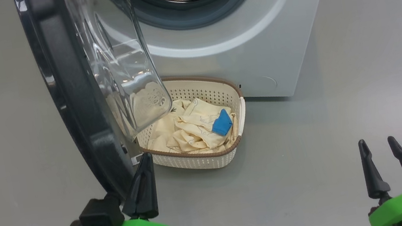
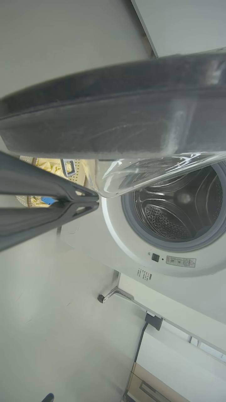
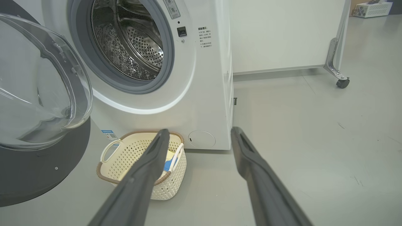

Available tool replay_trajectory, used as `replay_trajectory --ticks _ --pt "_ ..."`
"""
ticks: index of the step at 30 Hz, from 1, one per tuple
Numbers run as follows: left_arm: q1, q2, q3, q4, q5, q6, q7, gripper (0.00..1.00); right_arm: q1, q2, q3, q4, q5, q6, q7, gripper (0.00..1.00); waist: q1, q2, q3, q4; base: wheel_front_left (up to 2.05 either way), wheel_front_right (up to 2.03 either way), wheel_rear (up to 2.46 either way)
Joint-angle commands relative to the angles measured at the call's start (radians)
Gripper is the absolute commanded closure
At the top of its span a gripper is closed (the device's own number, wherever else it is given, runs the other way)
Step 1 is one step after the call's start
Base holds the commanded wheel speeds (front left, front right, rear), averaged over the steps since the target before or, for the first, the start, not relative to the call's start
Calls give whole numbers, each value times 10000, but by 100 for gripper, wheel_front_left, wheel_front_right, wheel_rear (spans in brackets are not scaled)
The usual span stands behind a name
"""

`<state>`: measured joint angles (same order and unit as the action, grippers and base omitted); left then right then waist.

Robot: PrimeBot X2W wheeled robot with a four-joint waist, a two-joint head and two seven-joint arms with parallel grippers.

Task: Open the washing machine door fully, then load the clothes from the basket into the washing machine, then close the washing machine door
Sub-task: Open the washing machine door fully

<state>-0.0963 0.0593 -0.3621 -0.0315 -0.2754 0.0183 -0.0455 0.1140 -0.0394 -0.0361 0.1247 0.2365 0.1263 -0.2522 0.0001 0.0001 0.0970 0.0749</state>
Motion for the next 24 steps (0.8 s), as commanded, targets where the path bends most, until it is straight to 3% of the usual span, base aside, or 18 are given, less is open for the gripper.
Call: replay_trajectory --ticks 1,24 --pt "-490 -7 328 -289 -57 37 -110 100 -452 -110 189 -277 24 44 -95 0 -1 -1 6 -12 0 0 0" --pt "-830 176 571 486 -86 396 -396 100 -539 -109 175 -303 19 44 -95 0 -1 -1 174 436 0 0 0"
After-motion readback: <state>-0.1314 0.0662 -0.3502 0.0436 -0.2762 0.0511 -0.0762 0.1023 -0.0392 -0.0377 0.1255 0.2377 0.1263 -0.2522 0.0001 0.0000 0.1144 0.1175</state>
